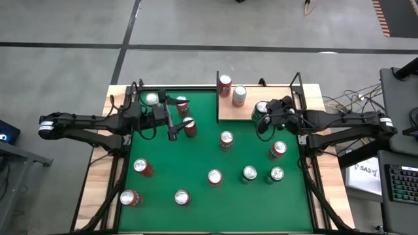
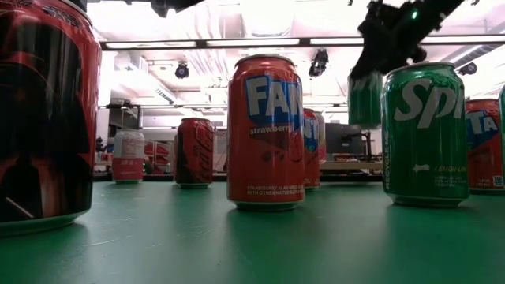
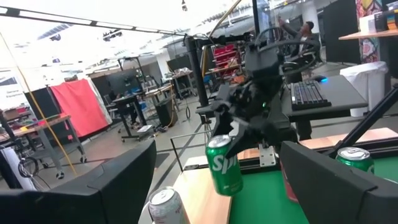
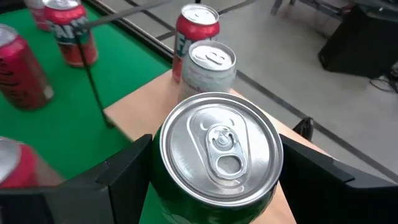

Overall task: Place canned beverage on shelf
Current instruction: Put the left green soda can on the shelf

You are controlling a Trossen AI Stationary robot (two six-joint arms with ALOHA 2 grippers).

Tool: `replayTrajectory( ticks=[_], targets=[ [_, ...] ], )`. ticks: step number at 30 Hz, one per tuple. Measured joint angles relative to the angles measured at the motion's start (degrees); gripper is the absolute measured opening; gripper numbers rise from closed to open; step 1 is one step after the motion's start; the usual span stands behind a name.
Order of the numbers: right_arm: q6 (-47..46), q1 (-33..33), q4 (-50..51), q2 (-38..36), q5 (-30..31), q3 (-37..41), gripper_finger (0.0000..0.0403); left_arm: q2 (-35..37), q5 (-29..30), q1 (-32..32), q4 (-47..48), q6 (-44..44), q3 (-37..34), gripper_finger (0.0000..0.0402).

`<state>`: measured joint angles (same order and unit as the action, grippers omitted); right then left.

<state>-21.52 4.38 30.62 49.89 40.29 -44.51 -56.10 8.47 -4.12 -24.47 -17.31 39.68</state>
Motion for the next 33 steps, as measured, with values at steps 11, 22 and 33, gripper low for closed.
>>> replayTrajectory(
  ticks=[11,22,33],
  targets=[
    [6.84,11.99,-10.3,1.39,-7.18,4.99,0.0282,0.0,0.0,0.0,0.11,0.03,-0.01,0.0326],
    [15.24,21.14,-16.6,2.1,-21.44,8.39,0.0282,0.0,0.01,0.0,0.36,-0.12,-0.02,0.0326],
    [19.04,21.93,-21.14,3.83,-23.8,10.16,0.0282,0.0,0.04,0.0,0.51,-0.62,-0.02,0.0326]
  ],
)
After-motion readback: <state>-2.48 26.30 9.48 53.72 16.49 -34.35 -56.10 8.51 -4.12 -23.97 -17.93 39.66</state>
